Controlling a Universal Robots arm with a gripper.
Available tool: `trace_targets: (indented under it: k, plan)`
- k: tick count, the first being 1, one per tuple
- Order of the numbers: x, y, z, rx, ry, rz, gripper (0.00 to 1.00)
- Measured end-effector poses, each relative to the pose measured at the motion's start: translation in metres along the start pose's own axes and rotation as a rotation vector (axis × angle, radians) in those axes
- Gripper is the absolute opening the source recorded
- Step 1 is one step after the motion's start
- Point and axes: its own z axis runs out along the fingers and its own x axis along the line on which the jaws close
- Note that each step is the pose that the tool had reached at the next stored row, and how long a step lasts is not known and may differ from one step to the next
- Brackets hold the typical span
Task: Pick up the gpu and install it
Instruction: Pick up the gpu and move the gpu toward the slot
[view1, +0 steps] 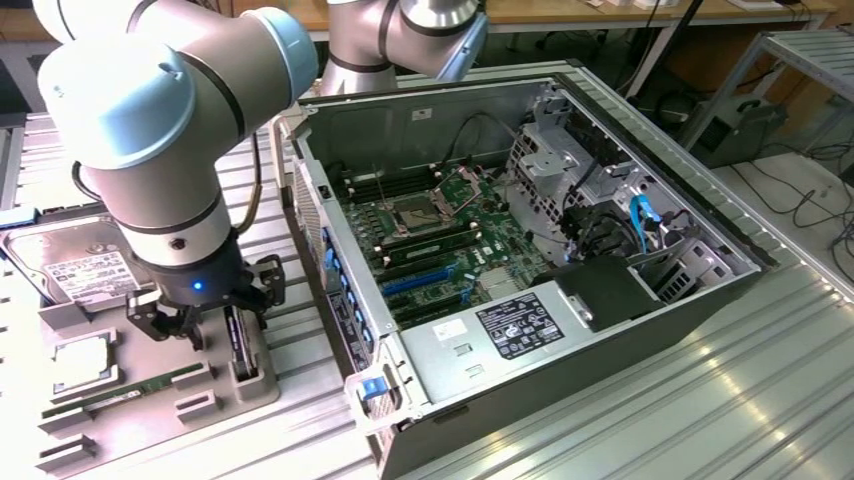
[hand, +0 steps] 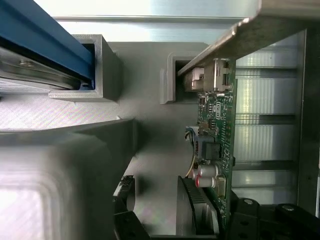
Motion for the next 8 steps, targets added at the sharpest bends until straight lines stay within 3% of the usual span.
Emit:
trace_targets:
  k: [8]
  plan:
    - [0.0000, 0.0000, 0.0004, -0.0004, -0.0006, 0.000, 0.72]
